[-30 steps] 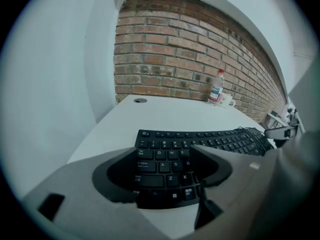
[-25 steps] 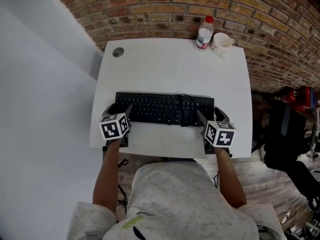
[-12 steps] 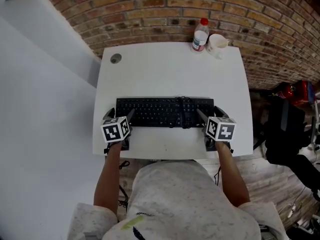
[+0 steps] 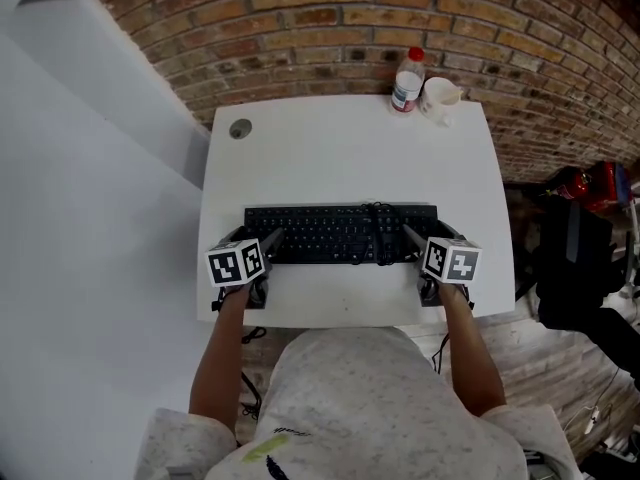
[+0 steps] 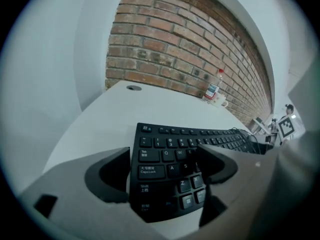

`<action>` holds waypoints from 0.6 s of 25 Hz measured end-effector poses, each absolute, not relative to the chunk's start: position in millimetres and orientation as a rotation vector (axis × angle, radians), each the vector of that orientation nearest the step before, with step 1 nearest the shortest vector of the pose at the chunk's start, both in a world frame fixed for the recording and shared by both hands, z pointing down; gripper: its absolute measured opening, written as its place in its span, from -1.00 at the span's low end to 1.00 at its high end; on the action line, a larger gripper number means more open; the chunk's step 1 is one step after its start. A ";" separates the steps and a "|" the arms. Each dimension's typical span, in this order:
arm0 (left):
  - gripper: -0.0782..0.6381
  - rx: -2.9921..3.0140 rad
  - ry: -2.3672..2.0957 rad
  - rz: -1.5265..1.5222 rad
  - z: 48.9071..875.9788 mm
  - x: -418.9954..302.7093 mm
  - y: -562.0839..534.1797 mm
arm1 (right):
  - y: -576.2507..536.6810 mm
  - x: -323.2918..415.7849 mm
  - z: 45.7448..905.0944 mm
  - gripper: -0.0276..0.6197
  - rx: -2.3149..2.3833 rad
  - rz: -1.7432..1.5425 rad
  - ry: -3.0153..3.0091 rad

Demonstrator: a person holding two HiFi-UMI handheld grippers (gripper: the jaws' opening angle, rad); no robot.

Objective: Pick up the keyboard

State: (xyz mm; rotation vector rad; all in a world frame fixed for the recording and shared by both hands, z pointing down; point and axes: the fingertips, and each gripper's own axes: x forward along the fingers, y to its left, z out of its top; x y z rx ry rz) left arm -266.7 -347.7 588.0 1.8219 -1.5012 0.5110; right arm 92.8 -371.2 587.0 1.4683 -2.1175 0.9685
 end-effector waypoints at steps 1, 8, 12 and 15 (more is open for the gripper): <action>0.39 1.817 -1.490 0.495 588.5 -266.8 -347.5 | -371.5 92.5 587.1 0.27 1.465 0.974 -2.119; 0.34 1.817 -1.488 0.477 589.3 -266.9 -348.4 | -374.0 92.5 588.6 0.26 1.466 1.003 -2.122; 0.32 1.816 -1.497 0.477 587.2 -267.9 -348.2 | -373.7 93.3 587.2 0.22 1.475 1.019 -2.109; 0.33 1.819 -1.507 0.480 584.3 -267.2 -348.4 | -373.4 94.3 584.9 0.22 1.489 1.013 -2.099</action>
